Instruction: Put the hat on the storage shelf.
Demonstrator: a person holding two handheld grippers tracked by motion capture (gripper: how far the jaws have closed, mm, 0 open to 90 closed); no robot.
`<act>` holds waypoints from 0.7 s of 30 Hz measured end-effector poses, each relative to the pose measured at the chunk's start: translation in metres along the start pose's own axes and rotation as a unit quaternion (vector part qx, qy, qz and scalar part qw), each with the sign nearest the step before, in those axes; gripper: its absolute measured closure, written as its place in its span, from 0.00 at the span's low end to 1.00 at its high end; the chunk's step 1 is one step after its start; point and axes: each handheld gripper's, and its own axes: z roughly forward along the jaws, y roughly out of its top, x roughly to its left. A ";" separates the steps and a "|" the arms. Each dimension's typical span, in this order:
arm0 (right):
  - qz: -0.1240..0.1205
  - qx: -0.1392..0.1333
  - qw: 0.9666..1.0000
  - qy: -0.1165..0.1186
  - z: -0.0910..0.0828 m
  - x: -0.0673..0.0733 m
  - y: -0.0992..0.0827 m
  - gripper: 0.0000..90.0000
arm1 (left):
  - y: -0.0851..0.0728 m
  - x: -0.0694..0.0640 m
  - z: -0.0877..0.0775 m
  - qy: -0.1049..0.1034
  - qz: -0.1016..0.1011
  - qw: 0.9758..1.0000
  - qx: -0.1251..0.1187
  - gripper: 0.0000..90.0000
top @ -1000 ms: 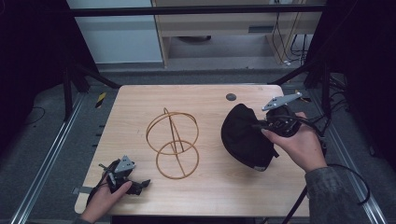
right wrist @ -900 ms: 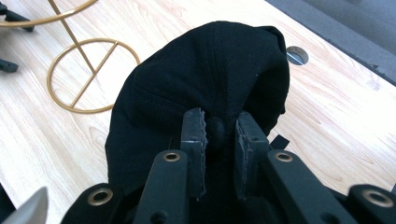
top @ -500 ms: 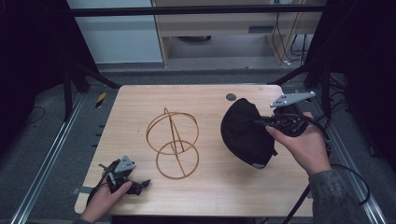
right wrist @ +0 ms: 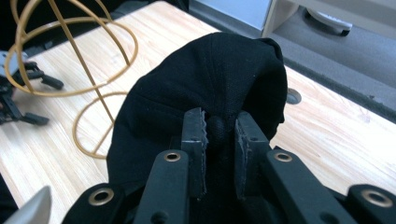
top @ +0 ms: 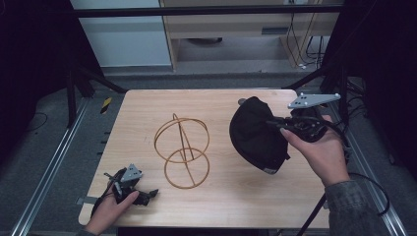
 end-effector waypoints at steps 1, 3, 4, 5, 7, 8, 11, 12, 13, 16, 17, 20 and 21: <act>0.002 -0.004 1.000 0.001 -0.002 0.001 0.002 0.86 | 0.000 0.000 0.000 0.000 0.000 1.000 0.000 0.00; -0.001 -0.009 1.000 0.003 -0.004 0.003 0.005 0.86 | 0.000 0.000 0.000 0.000 0.000 1.000 0.000 0.00; -0.003 -0.010 1.000 0.002 -0.006 0.004 0.007 0.86 | 0.000 0.000 0.000 0.000 0.000 1.000 0.000 0.00; -0.006 -0.014 1.000 0.003 -0.007 0.006 0.009 0.86 | 0.000 0.000 0.000 0.000 -0.001 1.000 -0.001 0.00; -0.007 -0.018 1.000 0.005 -0.009 0.008 0.012 0.86 | 0.000 0.000 0.000 0.000 -0.002 1.000 -0.002 0.00; -0.007 -0.021 1.000 0.005 -0.010 0.009 0.014 0.86 | 0.000 0.000 0.000 0.000 -0.002 1.000 -0.002 0.00; -0.010 -0.027 1.000 0.007 -0.012 0.013 0.018 0.86 | 0.000 0.000 0.000 0.000 -0.002 1.000 -0.002 0.00; -0.010 -0.031 0.999 0.009 -0.012 0.014 0.020 0.86 | 0.000 0.000 0.000 0.000 -0.002 1.000 -0.002 0.00; -0.012 -0.032 0.999 0.009 -0.012 0.015 0.021 0.86 | 0.000 0.000 0.000 0.000 -0.002 1.000 -0.002 0.00; -0.013 -0.040 0.999 0.011 -0.011 0.017 0.027 0.86 | 0.000 0.000 0.000 0.001 0.000 1.000 -0.002 0.00; -0.013 -0.040 0.999 0.011 -0.011 0.017 0.027 0.86 | 0.000 0.000 0.000 0.001 0.000 1.000 -0.002 0.00; -0.016 -0.045 0.999 0.011 -0.010 0.019 0.033 0.86 | 0.000 0.000 0.000 0.001 0.000 1.000 -0.001 0.00; -0.015 -0.047 0.999 0.012 -0.010 0.020 0.035 0.86 | 0.000 0.000 0.000 0.001 0.000 1.000 -0.001 0.00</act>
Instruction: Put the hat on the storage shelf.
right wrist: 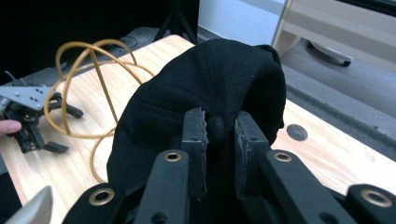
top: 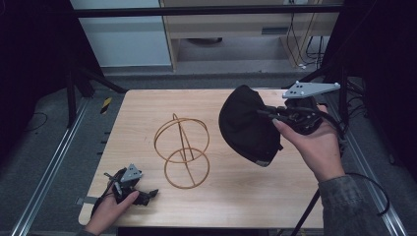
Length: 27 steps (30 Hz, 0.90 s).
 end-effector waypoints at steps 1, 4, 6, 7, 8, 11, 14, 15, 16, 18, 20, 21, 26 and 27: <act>-0.003 -0.002 1.000 0.001 0.001 0.001 0.002 0.86 | 0.000 0.000 0.000 0.000 0.000 1.000 0.000 0.00; -0.003 -0.006 1.000 0.000 0.002 0.004 0.009 0.86 | 0.000 0.000 0.000 0.000 0.000 1.000 0.000 0.00; -0.004 -0.007 1.000 -0.002 0.002 0.005 0.012 0.86 | 0.000 0.000 0.000 0.000 0.000 1.000 0.000 0.00; -0.006 -0.007 1.000 -0.002 0.003 0.006 0.014 0.86 | 0.000 0.000 0.000 0.000 0.000 1.000 0.000 0.00; -0.007 -0.008 1.000 -0.002 0.004 0.007 0.016 0.86 | 0.000 0.000 0.000 0.000 0.000 1.000 0.000 0.00; -0.006 -0.010 1.000 -0.001 0.006 0.008 0.021 0.86 | 0.000 0.000 0.000 0.000 0.000 1.000 0.000 0.00; -0.005 -0.014 1.000 0.001 0.009 0.010 0.026 0.86 | 0.000 0.000 0.000 0.000 0.000 1.000 0.000 0.00; -0.011 -0.016 1.000 0.002 0.010 0.012 0.031 0.86 | 0.000 0.000 0.000 0.000 0.000 1.000 0.000 0.00; -0.011 -0.016 1.000 0.002 0.010 0.012 0.031 0.86 | 0.000 0.000 0.000 0.000 0.000 1.000 0.000 0.00; -0.011 -0.017 1.000 0.004 0.011 0.014 0.034 0.86 | 0.000 0.000 0.000 0.000 0.000 1.000 0.000 0.00; -0.015 -0.019 1.000 0.006 0.012 0.016 0.035 0.86 | 0.000 0.000 0.000 0.000 0.000 1.000 0.000 0.00; -0.015 -0.018 1.000 0.009 0.012 0.018 0.036 0.86 | 0.000 0.000 0.000 0.000 0.000 1.000 0.000 0.00; -0.019 -0.022 0.999 0.015 0.013 0.023 0.040 0.86 | 0.000 0.000 0.000 -0.001 0.000 1.000 0.000 0.00; -0.019 -0.024 0.999 0.016 0.013 0.024 0.040 0.86 | 0.000 0.000 0.000 0.000 0.000 1.000 0.000 0.00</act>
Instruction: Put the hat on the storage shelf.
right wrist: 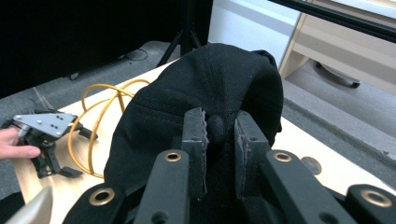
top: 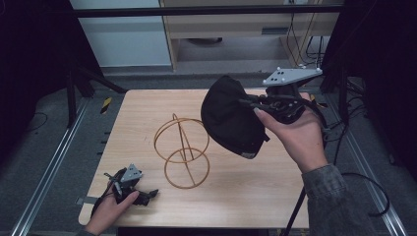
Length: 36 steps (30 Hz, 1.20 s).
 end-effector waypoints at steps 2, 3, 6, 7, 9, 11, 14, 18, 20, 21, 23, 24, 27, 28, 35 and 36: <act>-0.001 -0.004 1.000 0.004 0.000 0.003 0.004 0.86 | 0.000 0.000 0.000 0.000 0.000 1.000 0.000 0.00; -0.001 -0.004 1.000 0.004 0.000 0.003 0.004 0.86 | 0.000 0.000 0.000 0.000 0.000 1.000 0.000 0.00; -0.005 -0.008 1.000 0.008 0.000 0.007 0.009 0.86 | 0.000 0.000 0.000 0.000 0.000 1.000 0.000 0.00; -0.005 -0.008 1.000 0.008 0.000 0.007 0.009 0.86 | 0.000 0.000 0.000 0.000 0.000 1.000 0.000 0.00; -0.006 -0.011 1.000 0.011 0.001 0.009 0.012 0.86 | 0.000 0.000 0.000 0.000 0.000 1.000 0.000 0.00; -0.009 -0.010 1.000 0.013 0.003 0.011 0.014 0.86 | 0.000 0.000 0.000 0.000 0.000 1.000 0.000 0.00; -0.009 -0.013 1.000 0.017 0.005 0.014 0.016 0.86 | 0.000 0.000 0.000 0.000 0.000 1.000 0.000 0.00; -0.013 -0.015 1.000 0.023 0.008 0.018 0.021 0.86 | 0.000 0.000 0.000 0.000 -0.001 1.000 0.000 0.00; -0.013 -0.017 0.999 0.026 0.009 0.020 0.023 0.86 | 0.000 0.000 0.000 0.000 -0.001 1.000 0.000 0.00; -0.014 -0.017 0.999 0.027 0.010 0.021 0.023 0.86 | 0.000 0.000 0.000 0.000 -0.001 1.000 0.000 0.00; -0.016 -0.016 0.999 0.030 0.011 0.022 0.025 0.86 | 0.000 0.000 0.000 0.000 -0.001 1.000 0.000 0.00; -0.017 -0.015 0.999 0.033 0.013 0.024 0.027 0.86 | 0.000 0.000 0.000 0.000 -0.001 1.000 0.000 0.00; -0.018 -0.015 0.999 0.038 0.016 0.027 0.029 0.86 | 0.000 0.000 0.000 0.000 -0.001 1.000 0.001 0.00; -0.020 -0.015 0.999 0.039 0.017 0.028 0.030 0.86 | 0.000 0.000 0.000 0.000 -0.001 1.000 0.001 0.00; -0.026 -0.015 0.998 0.053 0.025 0.036 0.037 0.86 | 0.000 0.000 0.000 0.000 0.000 1.000 0.001 0.00; -0.026 -0.014 0.998 0.055 0.026 0.037 0.038 0.86 | 0.000 0.000 0.000 0.000 0.000 1.000 0.001 0.00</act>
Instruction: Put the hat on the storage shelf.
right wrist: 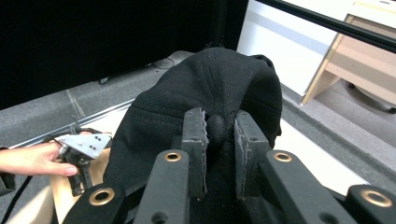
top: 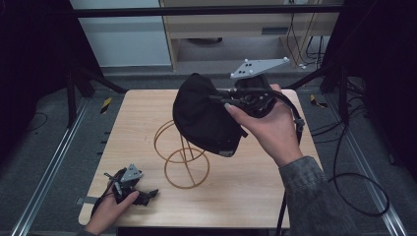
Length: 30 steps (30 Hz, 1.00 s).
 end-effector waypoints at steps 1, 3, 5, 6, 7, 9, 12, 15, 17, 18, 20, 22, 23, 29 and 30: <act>-0.001 0.000 1.000 0.003 0.002 0.001 0.001 0.86 | 0.000 0.000 0.000 0.000 0.000 1.000 0.000 0.00; -0.001 0.001 1.000 0.007 0.006 0.003 0.003 0.86 | 0.000 0.000 0.000 0.000 0.000 1.000 0.000 0.00; -0.003 0.002 1.000 0.010 0.009 0.005 0.005 0.86 | 0.000 0.000 0.000 0.000 0.000 1.000 0.000 0.00; -0.004 0.002 1.000 0.013 0.011 0.006 0.006 0.86 | 0.000 0.000 0.000 0.000 0.000 1.000 0.000 0.00; -0.004 0.003 1.000 0.016 0.013 0.007 0.007 0.86 | 0.000 0.000 0.000 0.000 0.000 1.000 0.000 0.00; -0.006 0.007 1.000 0.019 0.019 0.009 0.009 0.86 | 0.000 0.000 0.000 0.000 0.000 1.000 0.000 0.00; -0.006 0.014 1.000 0.025 0.030 0.011 0.011 0.86 | 0.000 0.000 0.000 0.000 0.000 1.000 0.000 0.00; -0.007 0.017 0.999 0.028 0.036 0.012 0.011 0.86 | 0.000 0.000 0.000 0.000 0.000 1.000 0.000 0.00; -0.006 0.019 0.999 0.031 0.042 0.013 0.012 0.86 | 0.000 0.000 0.000 0.001 0.000 1.000 0.000 0.00; -0.006 0.022 0.999 0.036 0.046 0.014 0.013 0.86 | 0.000 0.000 0.000 0.000 0.000 1.000 0.000 0.00; -0.008 0.024 0.999 0.041 0.051 0.016 0.014 0.86 | 0.000 0.000 0.000 0.001 0.000 1.000 0.000 0.00; -0.012 0.026 0.999 0.045 0.055 0.019 0.015 0.86 | 0.000 0.000 0.000 0.000 0.000 1.000 0.000 0.00; -0.012 0.026 0.999 0.045 0.055 0.019 0.015 0.86 | 0.000 0.000 0.000 0.000 0.000 1.000 0.000 0.00; -0.016 0.034 0.998 0.050 0.066 0.023 0.016 0.86 | 0.000 0.000 0.000 0.000 0.000 1.000 0.000 0.00; -0.016 0.039 0.998 0.051 0.070 0.023 0.015 0.86 | 0.000 0.000 0.000 0.000 0.000 1.000 0.000 0.00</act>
